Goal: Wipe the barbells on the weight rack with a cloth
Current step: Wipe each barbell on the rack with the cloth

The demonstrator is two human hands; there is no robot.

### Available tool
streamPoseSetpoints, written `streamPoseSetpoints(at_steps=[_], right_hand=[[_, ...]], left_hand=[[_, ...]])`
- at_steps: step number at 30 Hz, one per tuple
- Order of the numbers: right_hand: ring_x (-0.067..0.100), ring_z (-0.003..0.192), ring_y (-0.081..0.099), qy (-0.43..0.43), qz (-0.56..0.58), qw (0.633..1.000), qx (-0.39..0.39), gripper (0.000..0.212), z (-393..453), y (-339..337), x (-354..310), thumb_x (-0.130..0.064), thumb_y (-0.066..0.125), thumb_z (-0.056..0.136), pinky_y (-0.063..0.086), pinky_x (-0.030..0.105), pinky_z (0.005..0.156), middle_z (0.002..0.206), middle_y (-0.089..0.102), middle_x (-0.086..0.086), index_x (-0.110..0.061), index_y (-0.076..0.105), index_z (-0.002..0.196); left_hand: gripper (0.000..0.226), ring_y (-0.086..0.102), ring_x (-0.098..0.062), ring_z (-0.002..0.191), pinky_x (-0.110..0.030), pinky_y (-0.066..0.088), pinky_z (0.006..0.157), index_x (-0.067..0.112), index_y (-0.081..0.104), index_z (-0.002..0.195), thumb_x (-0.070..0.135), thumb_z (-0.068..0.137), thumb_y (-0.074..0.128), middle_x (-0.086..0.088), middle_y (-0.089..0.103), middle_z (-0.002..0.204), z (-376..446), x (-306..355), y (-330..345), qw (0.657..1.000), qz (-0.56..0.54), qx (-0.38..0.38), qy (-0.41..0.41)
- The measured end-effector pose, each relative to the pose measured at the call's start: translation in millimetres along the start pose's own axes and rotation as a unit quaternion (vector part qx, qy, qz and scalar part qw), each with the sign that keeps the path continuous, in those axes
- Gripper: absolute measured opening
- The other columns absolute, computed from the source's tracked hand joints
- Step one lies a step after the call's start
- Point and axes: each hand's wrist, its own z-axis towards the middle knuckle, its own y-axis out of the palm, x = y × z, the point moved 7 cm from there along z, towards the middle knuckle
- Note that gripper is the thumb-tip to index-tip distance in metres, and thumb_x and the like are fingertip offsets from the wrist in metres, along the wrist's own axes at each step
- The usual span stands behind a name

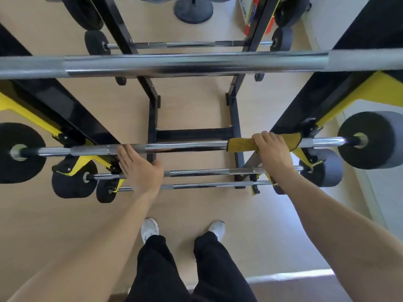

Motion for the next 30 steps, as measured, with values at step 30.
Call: streamPoseSetpoints(at_steps=[30], right_hand=[[0.031,0.097,0.067,0.495,0.785,0.371,0.044,0.033,-149,176,-65,-0.003,0.047,0.098,0.056,0.041,0.086,0.103,0.071,0.014,-0.021,0.072,0.110]], left_hand=[[0.069,0.062,-0.010,0.108,-0.034,0.052,0.100,0.023,0.043,0.139,0.042,0.081,0.076,0.010,0.061,0.116,-180,81,204,0.802,-0.206,-0.557,0.066]])
